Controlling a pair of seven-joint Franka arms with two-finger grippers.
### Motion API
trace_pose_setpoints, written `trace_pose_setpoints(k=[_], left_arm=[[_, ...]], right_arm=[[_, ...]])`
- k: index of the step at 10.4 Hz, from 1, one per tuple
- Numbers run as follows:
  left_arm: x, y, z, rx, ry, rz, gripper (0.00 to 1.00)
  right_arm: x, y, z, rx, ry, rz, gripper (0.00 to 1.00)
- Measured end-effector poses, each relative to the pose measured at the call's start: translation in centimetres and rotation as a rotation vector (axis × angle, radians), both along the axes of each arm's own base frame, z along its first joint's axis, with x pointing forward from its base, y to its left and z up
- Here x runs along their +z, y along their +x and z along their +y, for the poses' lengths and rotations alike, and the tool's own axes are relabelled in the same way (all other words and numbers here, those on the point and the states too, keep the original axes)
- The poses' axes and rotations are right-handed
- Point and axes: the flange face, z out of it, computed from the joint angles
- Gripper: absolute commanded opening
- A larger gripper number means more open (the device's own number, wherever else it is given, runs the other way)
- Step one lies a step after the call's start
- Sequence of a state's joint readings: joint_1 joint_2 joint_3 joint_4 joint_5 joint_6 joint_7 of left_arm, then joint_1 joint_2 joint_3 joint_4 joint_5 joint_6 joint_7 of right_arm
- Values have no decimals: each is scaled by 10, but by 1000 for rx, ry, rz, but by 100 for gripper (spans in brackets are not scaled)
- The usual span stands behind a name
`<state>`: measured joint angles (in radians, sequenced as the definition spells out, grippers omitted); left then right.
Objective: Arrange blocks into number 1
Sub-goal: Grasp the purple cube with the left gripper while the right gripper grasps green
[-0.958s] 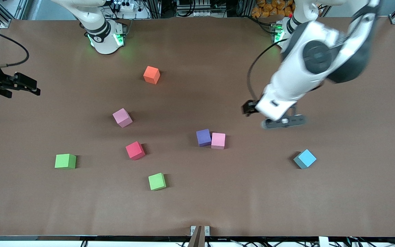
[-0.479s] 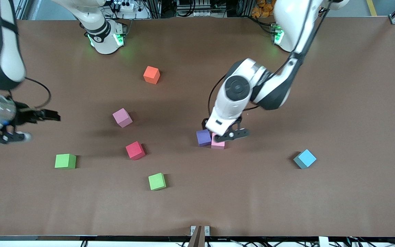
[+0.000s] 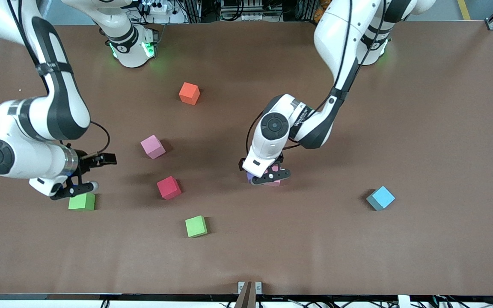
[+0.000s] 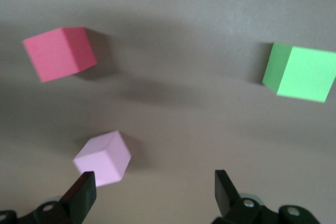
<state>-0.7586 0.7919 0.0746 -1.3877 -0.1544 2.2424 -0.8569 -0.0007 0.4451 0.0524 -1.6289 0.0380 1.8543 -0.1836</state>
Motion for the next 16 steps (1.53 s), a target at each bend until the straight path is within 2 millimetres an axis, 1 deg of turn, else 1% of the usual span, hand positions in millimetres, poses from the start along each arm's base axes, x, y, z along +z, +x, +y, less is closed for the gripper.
trace_pose_setpoints(k=[2,3,5,6,7,8,9,12,13,15,16], left_arm=[[-1,-1,-1,2,2,1,100],[-3,-1,-1,2,4,3,100],[-10,-2,-1,0,10,9,100],[-11,-3,-2,-1,10,12,100],[-12,-5,-4,-4,8,13,100],[-11,-6,-5,-5,7,14,100],[-12,-6,-6,-5,8,15,100],[-19,-8,-6,-7,15,23,100],[-24,-9,-6,-8,19,28,100],[-27,-10,-7,-10,22,31,100],[-28,-10,-7,-10,22,31,100]], right_arm=[[-35,15,-59,-61,2,-28,100],[-53,21,-84,-88,0,-44,100],[-95,36,-124,-131,-13,-74,100],[-113,42,-140,-120,-11,-77,100],[-126,48,-152,-98,-10,-85,100],[-132,53,-161,-88,-17,-104,100],[-136,56,-164,-86,-21,-120,100],[-140,58,-164,-85,-20,-122,100],[-142,58,-163,-84,-19,-119,95],[-145,57,-163,-85,-18,-115,24],[-146,57,-163,-89,-14,-114,4]])
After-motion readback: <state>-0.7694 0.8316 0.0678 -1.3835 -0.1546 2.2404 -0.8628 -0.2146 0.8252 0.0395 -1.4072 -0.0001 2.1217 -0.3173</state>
